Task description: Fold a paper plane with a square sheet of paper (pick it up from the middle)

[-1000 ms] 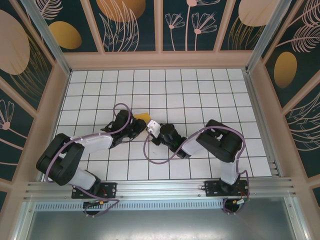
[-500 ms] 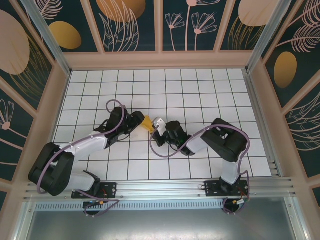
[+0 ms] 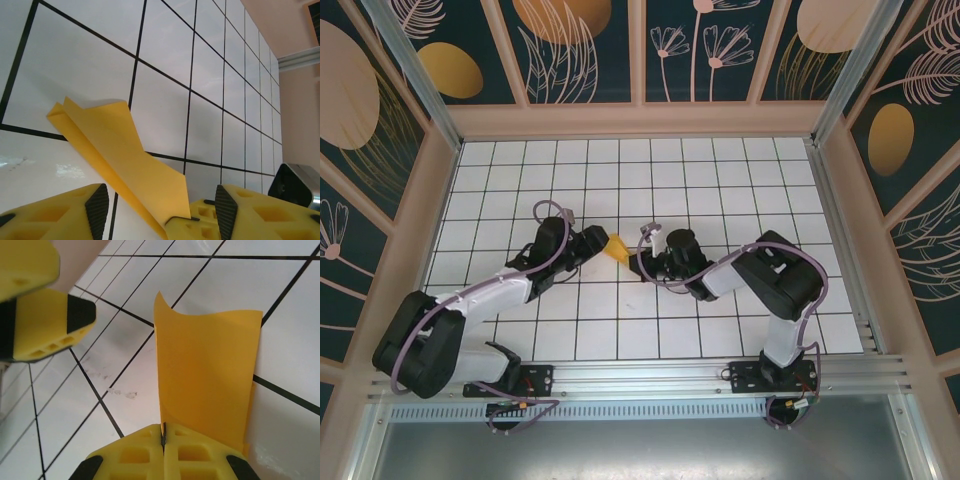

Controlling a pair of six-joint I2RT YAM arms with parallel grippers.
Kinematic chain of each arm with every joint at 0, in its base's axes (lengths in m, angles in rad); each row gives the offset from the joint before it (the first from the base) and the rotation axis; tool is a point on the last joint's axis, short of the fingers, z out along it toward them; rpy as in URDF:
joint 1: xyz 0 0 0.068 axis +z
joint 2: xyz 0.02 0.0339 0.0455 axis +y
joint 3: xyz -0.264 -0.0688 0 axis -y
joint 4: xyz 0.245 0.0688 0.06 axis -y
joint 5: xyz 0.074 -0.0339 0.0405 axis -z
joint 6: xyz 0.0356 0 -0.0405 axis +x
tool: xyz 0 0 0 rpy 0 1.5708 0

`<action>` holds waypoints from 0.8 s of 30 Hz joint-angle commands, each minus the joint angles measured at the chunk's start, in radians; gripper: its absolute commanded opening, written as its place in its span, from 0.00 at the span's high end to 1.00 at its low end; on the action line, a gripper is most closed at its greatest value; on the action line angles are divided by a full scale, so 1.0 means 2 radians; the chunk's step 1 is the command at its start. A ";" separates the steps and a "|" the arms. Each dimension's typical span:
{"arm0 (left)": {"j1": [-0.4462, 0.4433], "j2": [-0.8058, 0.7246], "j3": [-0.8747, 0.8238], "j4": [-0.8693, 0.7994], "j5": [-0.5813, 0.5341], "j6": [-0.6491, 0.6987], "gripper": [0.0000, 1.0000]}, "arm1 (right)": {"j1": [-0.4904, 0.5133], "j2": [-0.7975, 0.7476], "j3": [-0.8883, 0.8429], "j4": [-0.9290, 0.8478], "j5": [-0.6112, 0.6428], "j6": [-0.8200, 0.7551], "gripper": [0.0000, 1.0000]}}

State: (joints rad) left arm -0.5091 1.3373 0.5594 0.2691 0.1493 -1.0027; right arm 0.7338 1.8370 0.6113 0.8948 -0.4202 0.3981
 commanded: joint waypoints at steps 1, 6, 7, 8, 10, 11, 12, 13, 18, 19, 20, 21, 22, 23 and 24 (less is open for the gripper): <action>-0.004 0.022 -0.001 0.035 0.030 0.021 0.45 | -0.014 0.007 -0.008 0.033 -0.040 0.067 1.00; -0.015 0.049 0.011 0.044 0.034 0.030 0.54 | -0.024 0.009 -0.009 0.024 -0.038 0.095 1.00; -0.016 0.053 0.013 0.045 0.035 0.030 0.55 | -0.025 0.010 -0.010 0.023 -0.039 0.099 1.00; -0.017 0.058 0.014 0.049 0.036 0.031 0.56 | -0.027 0.011 -0.010 0.021 -0.038 0.103 1.00; -0.018 0.067 0.018 0.051 0.038 0.032 0.58 | -0.028 0.012 -0.009 0.015 -0.036 0.108 1.00; -0.018 0.070 0.020 0.052 0.040 0.033 0.59 | -0.030 0.013 -0.009 0.013 -0.037 0.113 1.00; -0.018 0.074 0.022 0.054 0.041 0.033 0.59 | -0.031 0.015 -0.009 0.012 -0.040 0.117 1.00; -0.019 0.077 0.024 0.055 0.042 0.033 0.59 | -0.032 0.016 -0.009 0.011 -0.040 0.120 1.00; -0.021 0.091 0.031 0.059 0.048 0.035 0.60 | -0.035 0.022 -0.006 -0.004 -0.047 0.128 1.00; -0.021 0.094 0.032 0.059 0.049 0.036 0.60 | -0.035 0.024 -0.006 -0.006 -0.048 0.128 1.00; -0.021 0.097 0.034 0.059 0.051 0.036 0.61 | -0.036 0.024 -0.006 -0.009 -0.050 0.129 1.00; -0.022 0.099 0.035 0.060 0.053 0.037 0.61 | -0.036 0.025 -0.006 -0.010 -0.053 0.128 1.00; -0.022 0.101 0.036 0.061 0.054 0.037 0.61 | -0.036 0.025 -0.006 -0.010 -0.056 0.128 1.00; -0.022 0.104 0.038 0.061 0.056 0.037 0.61 | -0.036 0.026 -0.006 -0.010 -0.059 0.128 1.00; -0.023 0.106 0.039 0.062 0.058 0.039 0.61 | -0.035 0.026 -0.007 -0.010 -0.061 0.129 1.00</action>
State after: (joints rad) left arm -0.5465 1.5303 0.6121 0.3634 0.2398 -0.9497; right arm 0.6689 1.8721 0.6060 0.8776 -0.5045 0.6395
